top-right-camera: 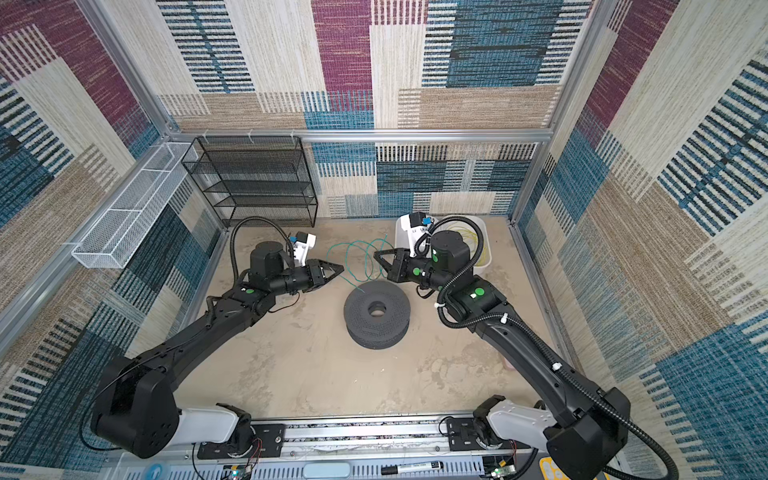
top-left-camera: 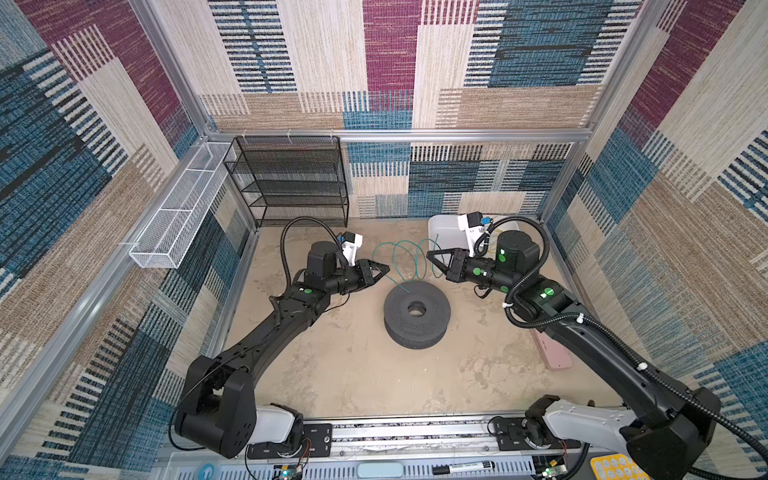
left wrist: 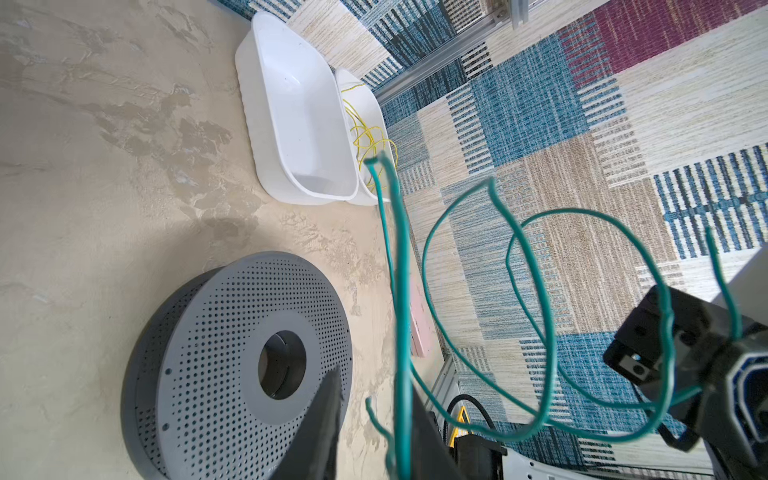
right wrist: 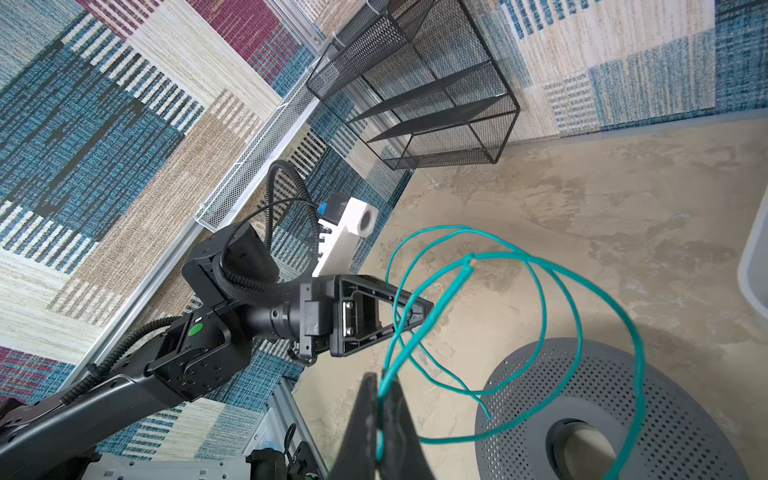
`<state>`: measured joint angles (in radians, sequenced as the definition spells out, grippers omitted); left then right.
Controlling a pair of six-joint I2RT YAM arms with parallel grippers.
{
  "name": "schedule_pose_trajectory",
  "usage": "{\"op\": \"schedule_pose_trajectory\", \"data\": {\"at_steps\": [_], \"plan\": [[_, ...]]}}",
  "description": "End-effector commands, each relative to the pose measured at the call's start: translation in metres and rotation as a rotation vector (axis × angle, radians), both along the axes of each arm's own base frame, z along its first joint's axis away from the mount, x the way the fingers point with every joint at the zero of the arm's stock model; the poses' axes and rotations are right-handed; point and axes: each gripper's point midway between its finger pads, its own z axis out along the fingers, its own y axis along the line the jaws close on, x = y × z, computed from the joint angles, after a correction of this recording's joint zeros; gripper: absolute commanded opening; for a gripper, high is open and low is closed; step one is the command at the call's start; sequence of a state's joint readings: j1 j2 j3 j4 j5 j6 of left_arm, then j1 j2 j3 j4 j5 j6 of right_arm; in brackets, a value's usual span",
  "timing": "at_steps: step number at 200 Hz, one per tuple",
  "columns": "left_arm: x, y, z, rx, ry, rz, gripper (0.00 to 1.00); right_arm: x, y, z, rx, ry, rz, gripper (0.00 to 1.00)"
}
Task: Wrap the cables
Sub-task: 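Lift the green wire with the right gripper toward the left gripper, then grasp the green wire end with the left gripper beside the right gripper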
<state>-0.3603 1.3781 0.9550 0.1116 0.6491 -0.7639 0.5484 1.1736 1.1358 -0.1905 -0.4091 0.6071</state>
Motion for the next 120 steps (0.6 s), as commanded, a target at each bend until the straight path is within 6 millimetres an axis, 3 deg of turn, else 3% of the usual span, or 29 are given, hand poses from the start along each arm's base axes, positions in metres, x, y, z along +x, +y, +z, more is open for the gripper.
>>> {"op": "schedule_pose_trajectory", "data": {"at_steps": [1,43,97,120], "plan": [[0.005,-0.001,0.007,-0.006,-0.056,0.000,0.18,0.002,0.001,0.009,0.035,-0.021,-0.001,0.00],[0.000,0.000,0.004,0.005,-0.059,-0.015,0.02,0.018,-0.014,0.009,-0.035,-0.065,-0.114,0.00],[-0.020,0.013,0.004,0.072,-0.073,-0.004,0.00,0.083,-0.048,-0.024,-0.107,0.000,-0.219,0.00],[-0.015,0.021,0.010,0.096,-0.089,0.061,0.00,0.082,-0.023,-0.043,-0.078,0.056,-0.074,0.27]]}}
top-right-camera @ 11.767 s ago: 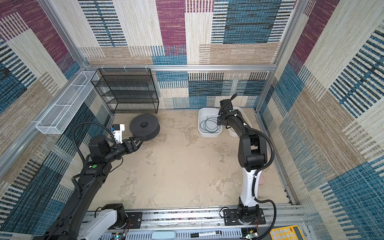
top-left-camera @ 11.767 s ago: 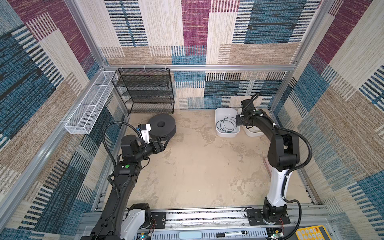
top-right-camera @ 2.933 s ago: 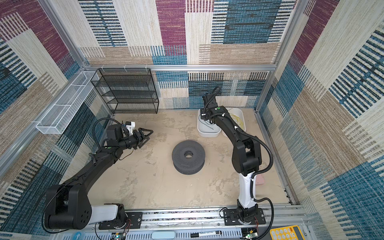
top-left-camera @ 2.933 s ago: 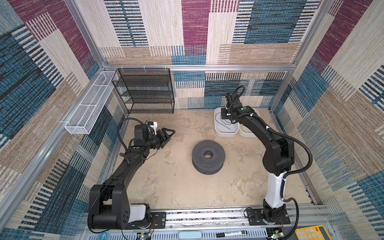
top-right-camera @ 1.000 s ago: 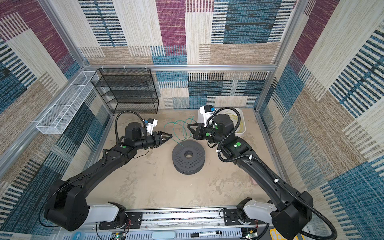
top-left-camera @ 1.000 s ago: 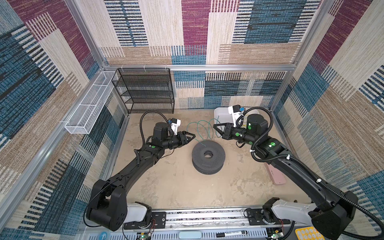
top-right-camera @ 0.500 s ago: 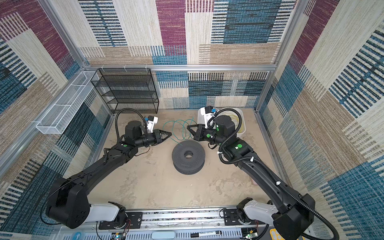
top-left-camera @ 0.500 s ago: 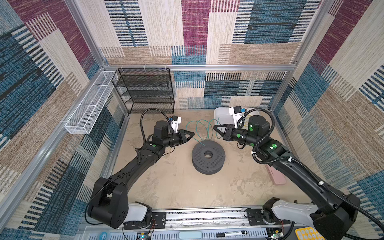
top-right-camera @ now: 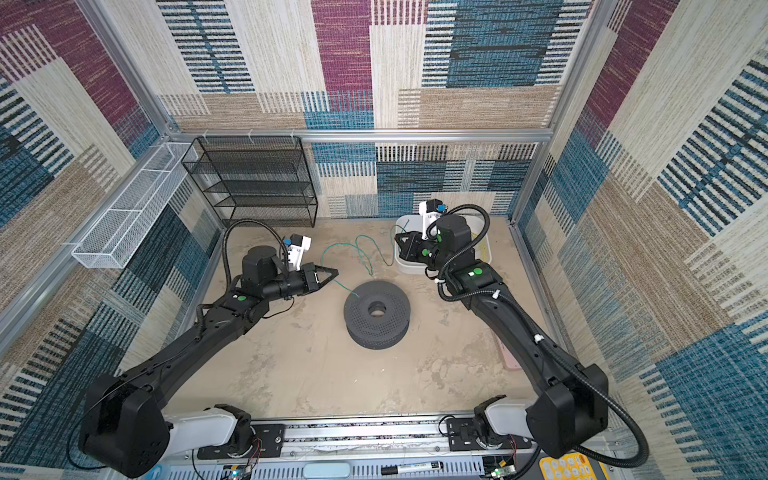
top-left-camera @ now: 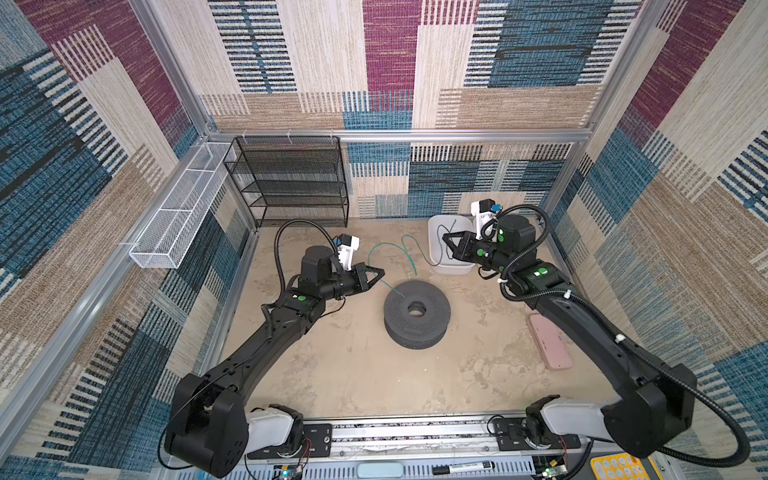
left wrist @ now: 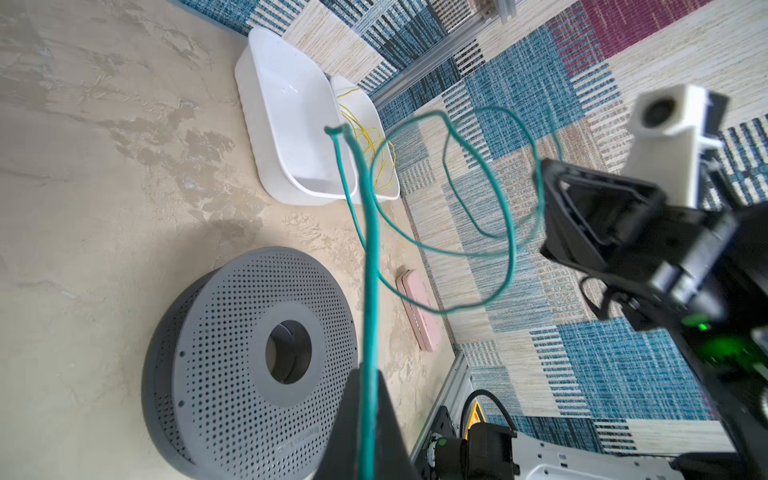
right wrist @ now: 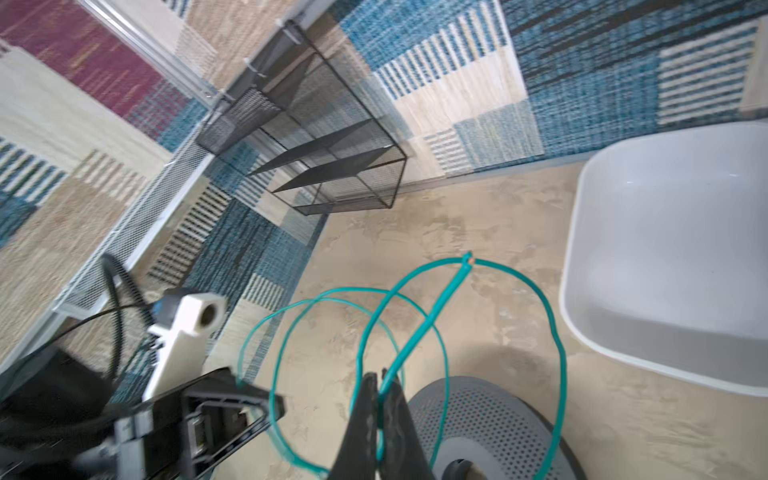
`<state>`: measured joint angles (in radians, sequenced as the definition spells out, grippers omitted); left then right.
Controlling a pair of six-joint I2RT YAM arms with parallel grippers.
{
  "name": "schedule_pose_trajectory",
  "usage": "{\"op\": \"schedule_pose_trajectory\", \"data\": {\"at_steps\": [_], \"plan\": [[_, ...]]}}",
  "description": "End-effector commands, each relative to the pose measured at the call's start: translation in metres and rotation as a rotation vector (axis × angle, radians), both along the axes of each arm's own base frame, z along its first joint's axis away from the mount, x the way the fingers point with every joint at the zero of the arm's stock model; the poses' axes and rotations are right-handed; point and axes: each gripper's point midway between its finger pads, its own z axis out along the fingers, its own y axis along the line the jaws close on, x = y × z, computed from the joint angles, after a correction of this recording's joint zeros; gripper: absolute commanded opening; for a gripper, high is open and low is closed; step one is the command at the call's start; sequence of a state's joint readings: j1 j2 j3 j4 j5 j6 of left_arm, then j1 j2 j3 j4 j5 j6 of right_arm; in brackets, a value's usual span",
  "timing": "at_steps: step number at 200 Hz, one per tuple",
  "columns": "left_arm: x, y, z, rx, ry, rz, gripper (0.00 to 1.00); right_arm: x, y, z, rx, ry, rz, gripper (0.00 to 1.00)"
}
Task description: Wrap the cables
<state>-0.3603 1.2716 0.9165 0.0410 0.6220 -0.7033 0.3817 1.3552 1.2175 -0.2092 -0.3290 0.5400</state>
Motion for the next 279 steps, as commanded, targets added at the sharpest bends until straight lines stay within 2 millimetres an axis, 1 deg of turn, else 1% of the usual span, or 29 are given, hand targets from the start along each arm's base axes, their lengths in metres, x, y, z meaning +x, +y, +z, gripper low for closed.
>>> {"op": "schedule_pose_trajectory", "data": {"at_steps": [1,9,18,33,41,67,81,94,114,129,130,133,136,137,141,156,166,183,199,210,220,229,246,268,272,279], "plan": [[0.005,0.010,0.003,0.056,-0.042,0.058,0.00,-0.006,0.025,-0.005,0.045,0.015,0.154,0.28],[0.008,0.012,0.008,0.057,-0.057,0.076,0.00,-0.009,0.029,-0.010,0.067,0.031,0.177,0.37],[0.011,0.014,0.015,0.060,-0.079,0.097,0.00,-0.014,0.030,-0.011,0.078,0.033,0.187,0.40],[0.019,0.020,0.026,0.072,-0.118,0.144,0.00,-0.020,0.024,-0.006,0.084,0.029,0.158,0.46],[0.023,0.023,0.029,0.080,-0.137,0.171,0.00,-0.027,0.020,0.001,0.092,0.015,0.149,0.48],[0.034,0.030,0.045,0.072,-0.216,0.237,0.00,-0.047,0.012,0.028,0.125,-0.028,0.130,0.49],[0.040,0.034,0.052,0.066,-0.243,0.280,0.00,-0.059,0.013,0.051,0.145,-0.070,0.128,0.49],[0.045,0.039,0.056,0.080,-0.258,0.326,0.00,-0.072,0.022,0.071,0.172,-0.110,0.152,0.48],[0.051,0.048,0.058,0.111,-0.285,0.414,0.00,-0.089,0.048,0.098,0.205,-0.150,0.222,0.45],[0.054,0.052,0.058,0.124,-0.293,0.455,0.00,-0.101,0.072,0.113,0.224,-0.175,0.272,0.45],[0.054,0.052,0.059,0.123,-0.294,0.455,0.00,-0.100,0.073,0.112,0.223,-0.173,0.270,0.45],[0.054,0.053,0.059,0.127,-0.297,0.462,0.00,-0.104,0.080,0.116,0.230,-0.179,0.289,0.45],[0.054,0.053,0.059,0.130,-0.298,0.468,0.00,-0.103,0.085,0.115,0.230,-0.177,0.295,0.45],[0.054,0.053,0.059,0.131,-0.300,0.468,0.00,-0.106,0.088,0.117,0.234,-0.181,0.304,0.45],[0.054,0.053,0.060,0.133,-0.306,0.473,0.00,-0.108,0.096,0.117,0.236,-0.181,0.318,0.45],[0.054,0.053,0.062,0.135,-0.316,0.484,0.00,-0.102,0.122,0.107,0.224,-0.154,0.340,0.48],[0.053,0.053,0.062,0.138,-0.320,0.485,0.00,-0.090,0.134,0.095,0.206,-0.131,0.322,0.50],[0.051,0.053,0.063,0.142,-0.324,0.485,0.00,-0.060,0.139,0.074,0.145,-0.109,0.224,0.53],[0.049,0.051,0.065,0.140,-0.331,0.476,0.00,-0.038,0.147,0.055,0.070,-0.106,0.184,0.55],[0.047,0.050,0.066,0.138,-0.331,0.469,0.00,-0.029,0.156,0.040,0.006,-0.095,0.204,0.56],[0.047,0.049,0.066,0.136,-0.329,0.460,0.00,-0.024,0.165,0.031,-0.038,-0.094,0.232,0.56],[0.046,0.047,0.065,0.137,-0.330,0.451,0.00,-0.019,0.167,0.023,-0.059,-0.087,0.226,0.56],[0.045,0.046,0.062,0.140,-0.328,0.444,0.00,-0.015,0.169,0.013,-0.062,-0.073,0.230,0.53],[0.043,0.046,0.061,0.141,-0.335,0.437,0.00,-0.011,0.173,0.003,-0.061,-0.050,0.233,0.43],[0.042,0.046,0.062,0.141,-0.337,0.434,0.00,-0.011,0.174,0.002,-0.061,-0.048,0.232,0.40],[0.042,0.046,0.060,0.142,-0.335,0.433,0.00,-0.010,0.174,0.000,-0.065,-0.043,0.227,0.30]]}}
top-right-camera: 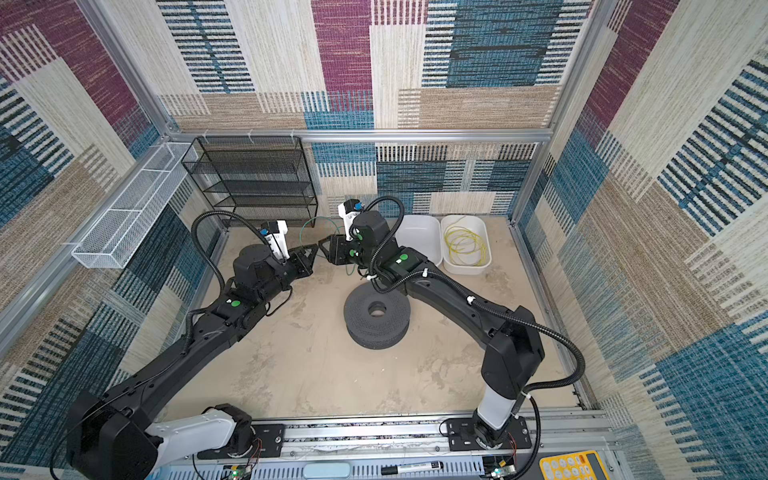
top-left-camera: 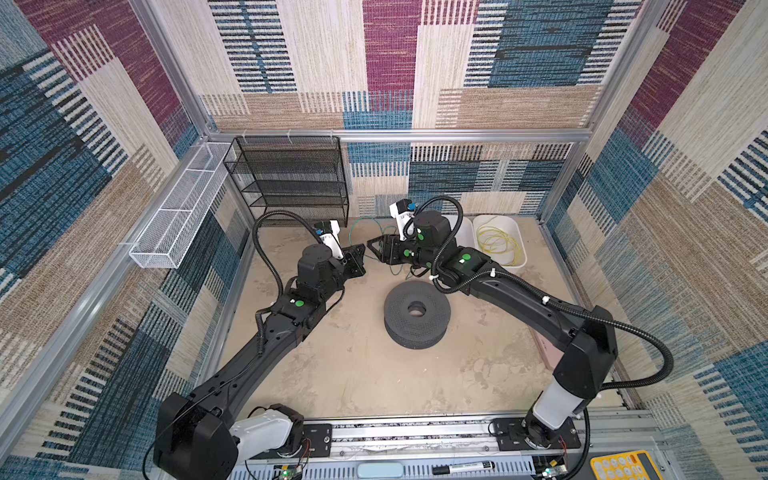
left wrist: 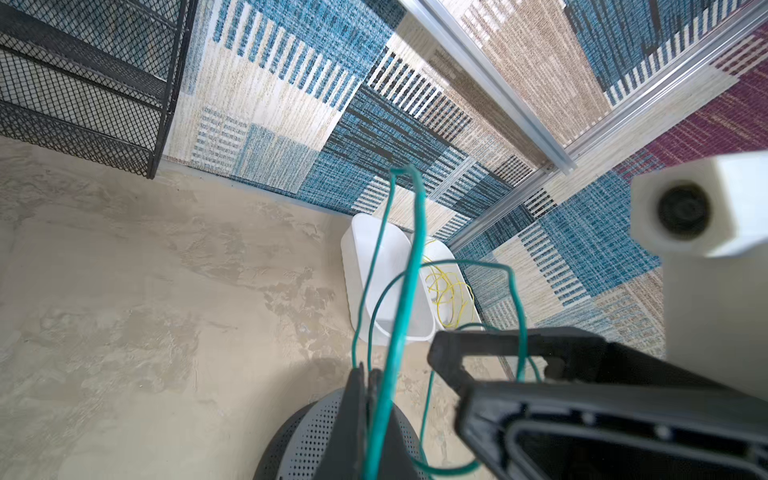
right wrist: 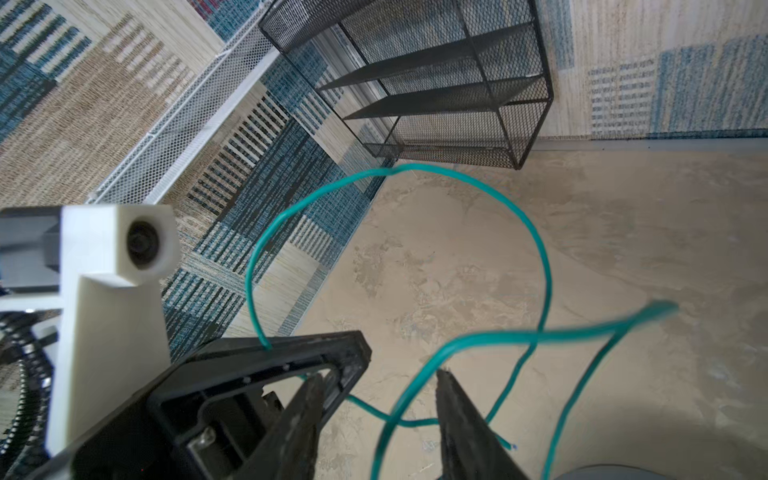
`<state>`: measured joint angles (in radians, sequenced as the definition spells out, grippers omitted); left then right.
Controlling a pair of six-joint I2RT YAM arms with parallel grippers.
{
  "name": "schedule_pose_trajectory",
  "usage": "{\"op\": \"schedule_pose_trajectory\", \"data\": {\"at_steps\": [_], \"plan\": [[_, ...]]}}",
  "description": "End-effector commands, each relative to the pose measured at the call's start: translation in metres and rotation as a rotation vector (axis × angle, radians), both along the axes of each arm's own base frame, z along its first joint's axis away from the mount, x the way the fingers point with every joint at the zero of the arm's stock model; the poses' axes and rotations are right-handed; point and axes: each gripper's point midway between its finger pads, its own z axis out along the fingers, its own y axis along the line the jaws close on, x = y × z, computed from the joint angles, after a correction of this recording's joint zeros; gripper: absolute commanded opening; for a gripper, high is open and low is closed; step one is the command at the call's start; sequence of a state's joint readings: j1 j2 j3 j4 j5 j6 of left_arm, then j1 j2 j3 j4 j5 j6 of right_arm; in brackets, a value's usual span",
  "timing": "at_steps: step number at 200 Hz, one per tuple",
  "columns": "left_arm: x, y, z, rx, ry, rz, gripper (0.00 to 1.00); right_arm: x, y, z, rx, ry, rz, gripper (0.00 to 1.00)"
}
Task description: Wrap the cables
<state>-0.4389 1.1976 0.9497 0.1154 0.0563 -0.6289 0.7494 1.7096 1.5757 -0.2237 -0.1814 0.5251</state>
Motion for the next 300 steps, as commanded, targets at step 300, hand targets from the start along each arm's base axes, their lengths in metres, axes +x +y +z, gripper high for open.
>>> {"op": "schedule_pose_trajectory", "data": {"at_steps": [300], "plan": [[-0.163,-0.071,-0.106,0.369,0.351,-0.782,0.00,0.157,-0.217,0.167,0.253,-0.187,-0.437,0.00]]}}
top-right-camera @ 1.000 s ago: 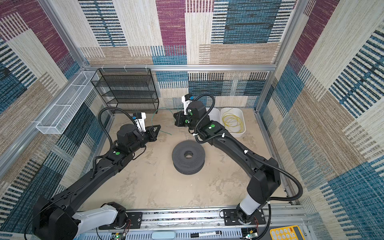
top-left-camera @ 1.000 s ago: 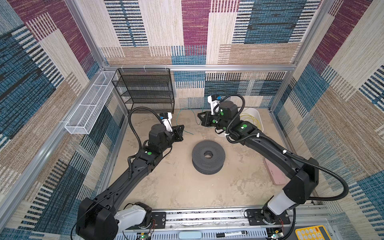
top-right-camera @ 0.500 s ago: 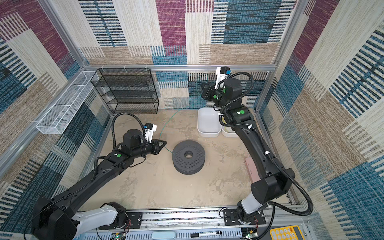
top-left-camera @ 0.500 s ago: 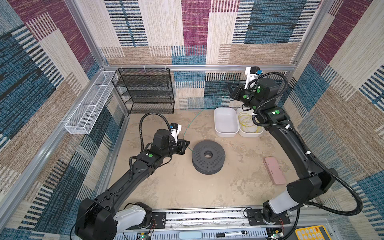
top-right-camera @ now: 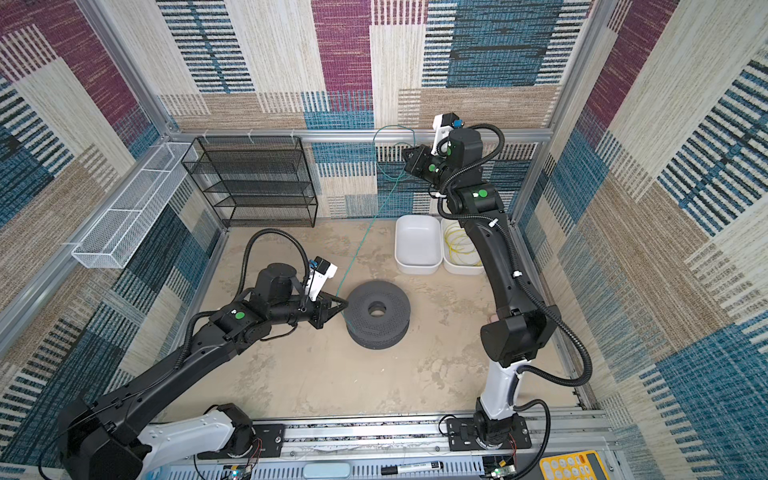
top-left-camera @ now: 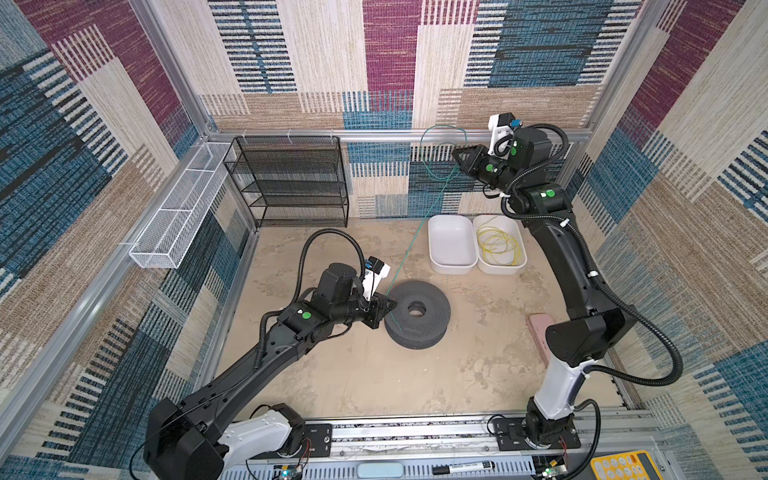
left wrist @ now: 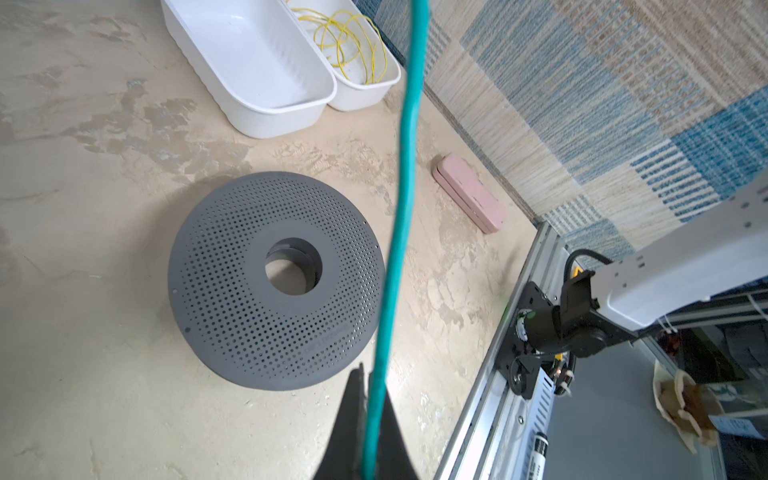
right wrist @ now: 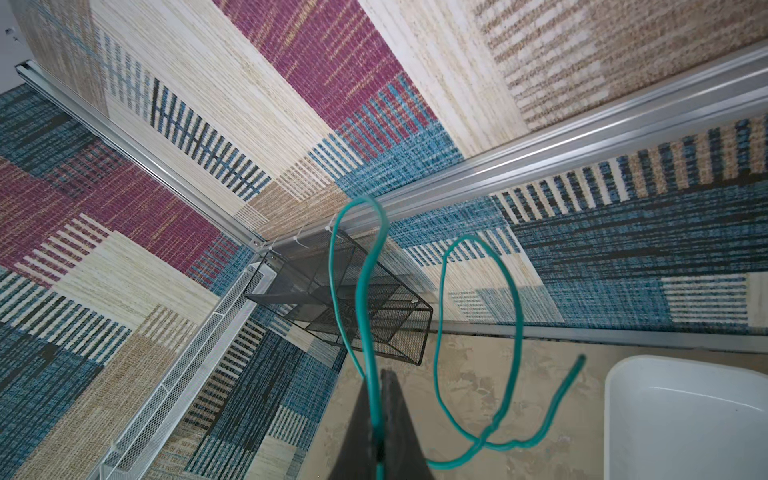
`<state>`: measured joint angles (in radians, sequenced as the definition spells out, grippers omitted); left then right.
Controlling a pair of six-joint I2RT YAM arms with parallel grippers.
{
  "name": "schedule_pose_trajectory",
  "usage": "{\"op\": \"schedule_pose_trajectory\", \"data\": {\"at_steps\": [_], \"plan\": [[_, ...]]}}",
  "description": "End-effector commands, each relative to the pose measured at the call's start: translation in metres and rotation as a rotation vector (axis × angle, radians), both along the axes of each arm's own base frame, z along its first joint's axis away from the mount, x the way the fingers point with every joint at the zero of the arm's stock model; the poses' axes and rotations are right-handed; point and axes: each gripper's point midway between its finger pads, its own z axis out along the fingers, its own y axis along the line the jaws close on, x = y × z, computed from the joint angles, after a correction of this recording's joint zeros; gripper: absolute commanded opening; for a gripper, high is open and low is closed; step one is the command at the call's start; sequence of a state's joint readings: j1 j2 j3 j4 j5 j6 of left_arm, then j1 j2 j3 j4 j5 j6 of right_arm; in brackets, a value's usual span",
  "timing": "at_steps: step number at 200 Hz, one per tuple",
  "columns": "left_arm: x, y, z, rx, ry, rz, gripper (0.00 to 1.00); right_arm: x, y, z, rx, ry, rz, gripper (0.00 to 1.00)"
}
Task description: Wrap the cables
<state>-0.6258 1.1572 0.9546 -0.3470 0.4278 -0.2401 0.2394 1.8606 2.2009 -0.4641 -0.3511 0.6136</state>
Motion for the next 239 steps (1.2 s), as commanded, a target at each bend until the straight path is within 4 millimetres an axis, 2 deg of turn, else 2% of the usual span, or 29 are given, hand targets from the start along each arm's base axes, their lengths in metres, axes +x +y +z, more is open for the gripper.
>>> {"op": "schedule_pose_trajectory", "data": {"at_steps": [1,29,37,50,64,103,135,150,185,201,214,239], "plan": [[-0.034,0.007,-0.028,0.087,0.168,-0.085,0.00,0.017,-0.014,0.006,0.039,-0.055,-0.076,0.00],[-0.023,0.001,-0.015,0.053,0.123,-0.072,0.00,0.017,-0.002,-0.045,0.035,0.037,-0.010,0.06],[-0.018,0.000,-0.011,0.046,0.109,-0.057,0.00,0.016,0.000,-0.059,0.032,0.064,0.002,0.15],[-0.008,-0.001,-0.004,0.040,0.081,-0.019,0.00,0.015,0.000,-0.073,0.024,0.085,0.010,0.20],[0.005,-0.001,0.005,0.038,0.053,0.026,0.00,0.010,0.002,-0.086,0.016,0.106,0.028,0.31],[0.039,-0.010,0.041,-0.059,-0.015,0.121,0.00,-0.006,-0.003,-0.081,-0.023,0.087,0.028,0.57],[0.060,-0.013,0.060,-0.119,-0.047,0.169,0.00,-0.027,-0.016,-0.070,-0.067,0.057,-0.011,0.70],[0.065,-0.013,0.067,-0.156,-0.043,0.174,0.00,-0.037,-0.022,-0.077,-0.084,0.077,-0.020,0.78],[0.075,-0.011,0.081,-0.228,-0.054,0.181,0.00,-0.064,-0.013,-0.109,-0.079,0.130,0.081,0.84],[0.077,-0.009,0.085,-0.231,-0.060,0.177,0.00,-0.074,-0.009,-0.114,-0.075,0.132,0.139,0.87],[0.078,-0.006,0.085,-0.216,-0.069,0.173,0.00,-0.074,-0.013,-0.118,-0.087,0.137,0.134,0.88],[0.070,-0.002,0.082,-0.163,-0.080,0.121,0.00,-0.076,-0.028,-0.115,-0.074,0.119,0.097,0.83]]}}
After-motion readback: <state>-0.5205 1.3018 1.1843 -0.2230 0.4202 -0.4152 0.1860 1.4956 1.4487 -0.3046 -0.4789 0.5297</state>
